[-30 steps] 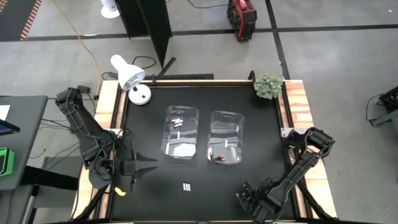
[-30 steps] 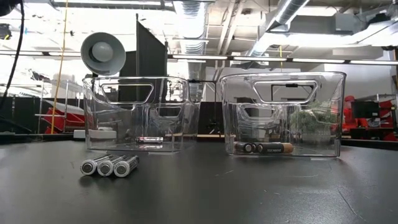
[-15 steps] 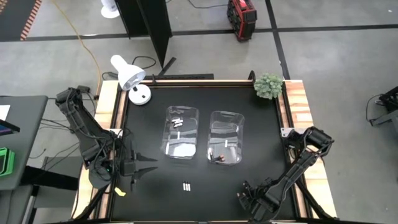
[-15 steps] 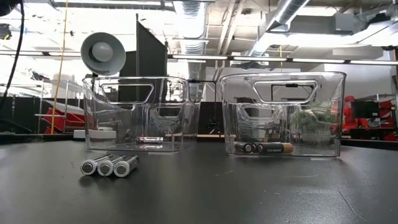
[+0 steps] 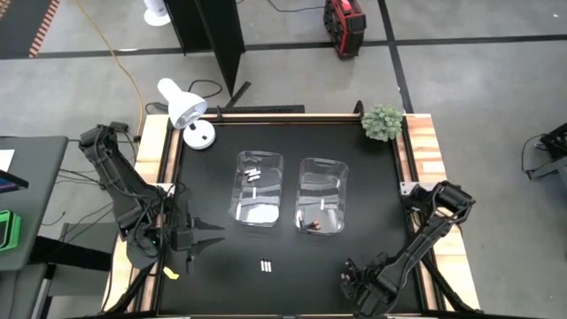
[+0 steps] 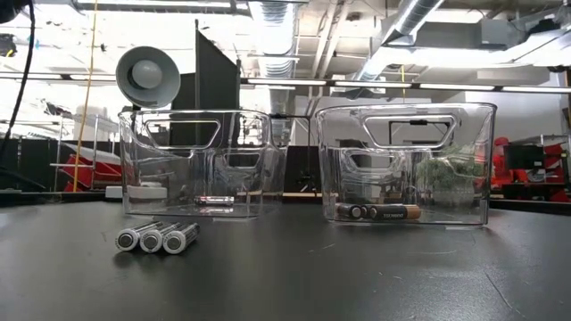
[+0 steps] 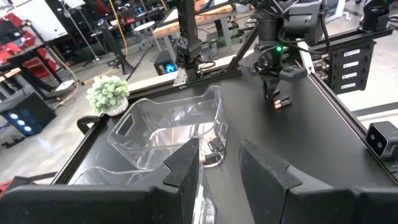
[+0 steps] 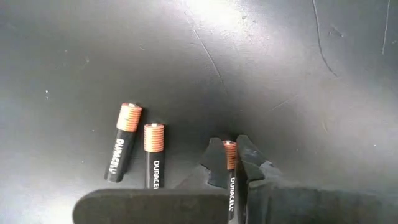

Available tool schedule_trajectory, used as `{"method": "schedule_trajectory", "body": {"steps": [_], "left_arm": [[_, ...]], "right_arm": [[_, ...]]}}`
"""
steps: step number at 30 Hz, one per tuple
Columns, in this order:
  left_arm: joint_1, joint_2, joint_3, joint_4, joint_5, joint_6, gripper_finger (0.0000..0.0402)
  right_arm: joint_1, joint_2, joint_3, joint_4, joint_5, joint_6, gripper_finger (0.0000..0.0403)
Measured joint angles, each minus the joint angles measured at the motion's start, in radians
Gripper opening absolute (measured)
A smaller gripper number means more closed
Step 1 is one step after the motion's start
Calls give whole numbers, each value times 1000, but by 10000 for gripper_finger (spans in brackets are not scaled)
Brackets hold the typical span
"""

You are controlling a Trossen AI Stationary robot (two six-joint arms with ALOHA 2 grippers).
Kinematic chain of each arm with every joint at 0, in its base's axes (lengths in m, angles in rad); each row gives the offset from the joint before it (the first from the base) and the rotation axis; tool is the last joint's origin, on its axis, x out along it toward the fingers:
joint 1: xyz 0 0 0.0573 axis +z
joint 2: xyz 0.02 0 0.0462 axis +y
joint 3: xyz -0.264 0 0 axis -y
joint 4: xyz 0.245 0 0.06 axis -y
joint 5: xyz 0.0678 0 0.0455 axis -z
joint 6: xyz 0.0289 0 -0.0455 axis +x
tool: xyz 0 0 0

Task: Sort batteries
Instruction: Put the black battery into the right transparent bin

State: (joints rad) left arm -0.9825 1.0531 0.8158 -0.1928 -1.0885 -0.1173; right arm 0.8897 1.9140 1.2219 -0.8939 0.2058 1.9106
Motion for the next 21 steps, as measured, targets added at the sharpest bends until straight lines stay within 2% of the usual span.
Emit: {"method": "schedule_trajectory", "body": {"steps": [6, 21], "left_arm": [[0, 0, 0, 0, 0, 0, 107], [0, 0, 0, 0, 0, 0, 107]], "right_arm": [[-2, 4, 47, -88, 0, -11, 0], [-2, 2, 97, -127, 0, -61, 1]]}}
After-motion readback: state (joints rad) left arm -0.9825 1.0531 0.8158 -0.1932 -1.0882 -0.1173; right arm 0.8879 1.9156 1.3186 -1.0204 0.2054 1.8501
